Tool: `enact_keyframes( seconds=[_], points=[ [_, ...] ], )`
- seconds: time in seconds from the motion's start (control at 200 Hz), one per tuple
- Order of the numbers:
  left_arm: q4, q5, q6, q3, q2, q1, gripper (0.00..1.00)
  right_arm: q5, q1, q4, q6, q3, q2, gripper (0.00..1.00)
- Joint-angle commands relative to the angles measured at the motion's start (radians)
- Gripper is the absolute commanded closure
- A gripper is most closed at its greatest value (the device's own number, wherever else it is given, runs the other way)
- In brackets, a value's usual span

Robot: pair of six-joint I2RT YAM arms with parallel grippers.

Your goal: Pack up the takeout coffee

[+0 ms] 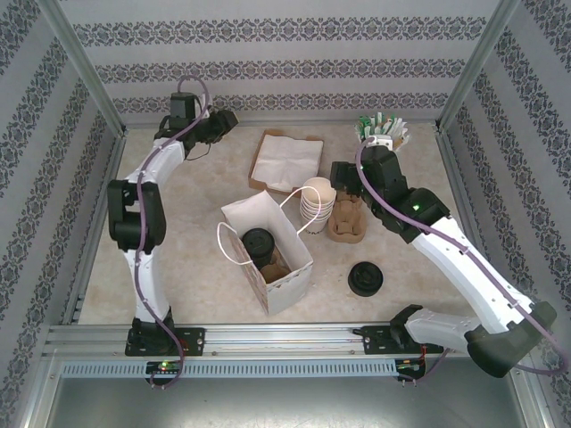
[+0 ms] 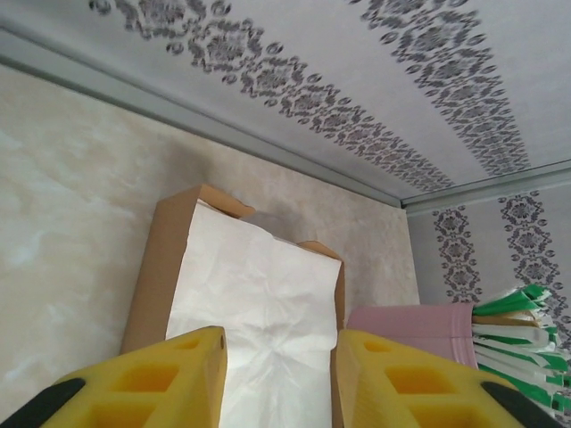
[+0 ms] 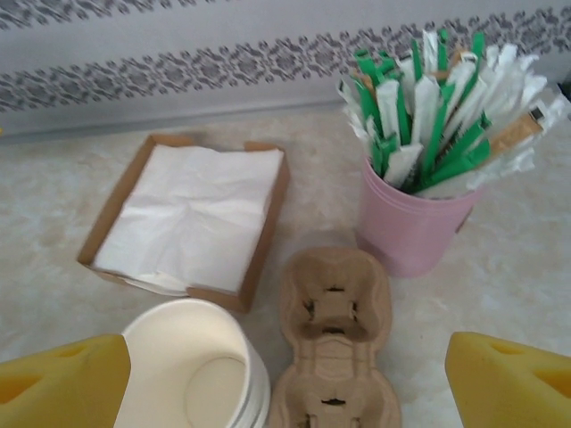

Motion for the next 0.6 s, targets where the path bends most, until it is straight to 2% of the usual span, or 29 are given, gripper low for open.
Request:
enact_keyframes(
  seconds=[0.0,0.26,0.395,0.475,0.595],
  points=[
    [0.028,0.073,-0.006,0.126,0.081,-0.026,0.6,-0.009,-0.036,0.033,0.016,-0.053,-0.019,0.09],
    [-0.227,0.017,0.18,0.437,0.285,-0.105,0.6,0.005,-0.064,0.032,0.026,-0.13,-0.021,0.1],
    [-0.426,-0.067,0.364,0.605,0.354,-0.156,0.6,0.016,-0.066,0.026,0.036,-0.15,-0.012,0.1],
    [-0.5,-0.132,0.483,0.642,0.373,-0.186,0.59,0.016,-0.068,0.029,0.041,-0.15,-0.001,0.1],
    [-0.561,-0.21,0.522,0.656,0.392,-0.19,0.59,-0.004,-0.069,0.025,0.043,-0.14,0.022,0.1]
  ],
)
